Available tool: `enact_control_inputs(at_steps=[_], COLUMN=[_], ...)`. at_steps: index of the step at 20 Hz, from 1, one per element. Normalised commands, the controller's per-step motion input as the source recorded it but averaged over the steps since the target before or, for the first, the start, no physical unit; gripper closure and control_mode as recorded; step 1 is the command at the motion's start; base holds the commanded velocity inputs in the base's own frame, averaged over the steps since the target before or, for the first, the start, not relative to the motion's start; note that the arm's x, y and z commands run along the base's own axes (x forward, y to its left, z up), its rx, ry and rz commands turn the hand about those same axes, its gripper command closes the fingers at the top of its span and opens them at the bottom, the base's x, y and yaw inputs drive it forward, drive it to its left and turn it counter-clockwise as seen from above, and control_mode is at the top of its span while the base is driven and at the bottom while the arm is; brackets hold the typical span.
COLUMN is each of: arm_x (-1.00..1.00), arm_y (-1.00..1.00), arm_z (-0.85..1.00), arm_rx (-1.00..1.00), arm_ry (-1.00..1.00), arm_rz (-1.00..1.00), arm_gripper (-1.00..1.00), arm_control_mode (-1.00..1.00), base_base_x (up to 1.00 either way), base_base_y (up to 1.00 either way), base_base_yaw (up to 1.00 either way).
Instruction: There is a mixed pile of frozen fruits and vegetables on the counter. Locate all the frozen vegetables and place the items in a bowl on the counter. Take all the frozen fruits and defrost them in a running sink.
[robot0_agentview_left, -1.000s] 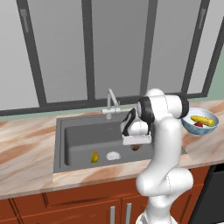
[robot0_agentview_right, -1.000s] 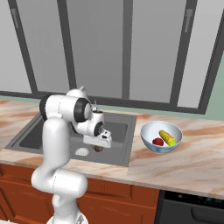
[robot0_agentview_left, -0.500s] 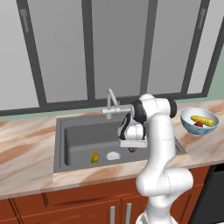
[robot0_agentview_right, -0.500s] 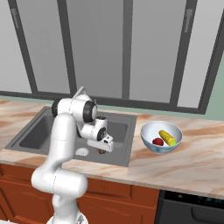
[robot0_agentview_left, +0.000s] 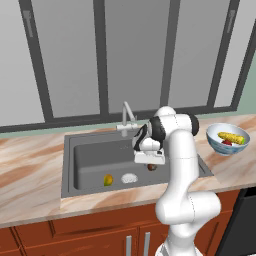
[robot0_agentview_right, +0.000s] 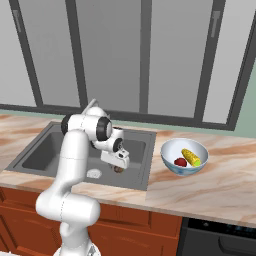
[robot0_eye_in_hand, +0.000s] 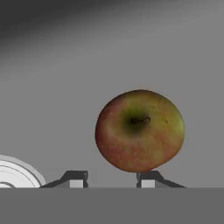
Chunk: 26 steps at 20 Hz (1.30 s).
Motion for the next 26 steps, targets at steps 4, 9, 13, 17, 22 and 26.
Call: enact_control_inputs(at_steps=[4, 9, 13, 17, 22, 26], arm_x=[-0.94, -1.0, -0.81, -0.37, -0.46, -0.76], arm_y=[0.0, 0.01, 0.16, 0.07, 0.0, 0.0], arm_z=[0.38, 0.54, 1.0, 1.0, 1.0, 1.0], arm_rx=[0.0, 0.0, -0.02, 0.0, 0.0, 0.0], arm_ry=[-0.01, -0.05, -0.13, -0.11, -0.11, -0.22], arm_rz=[-0.05, -0.07, 0.0, 0.0, 0.0, 0.0], arm_gripper=[-1.0, -1.0, -1.0, -1.0, -1.0, -1.0], arm_control_mode=[-1.0, -1.0, -1.0, -1.0, -1.0, -1.0], base_base_x=[0.0, 0.0, 0.0, 0.0, 0.0, 0.0], base_base_y=[0.0, 0.0, 0.0, 0.0, 0.0, 0.0], base_base_yaw=[0.0, 0.0, 0.0, 0.0, 0.0, 0.0])
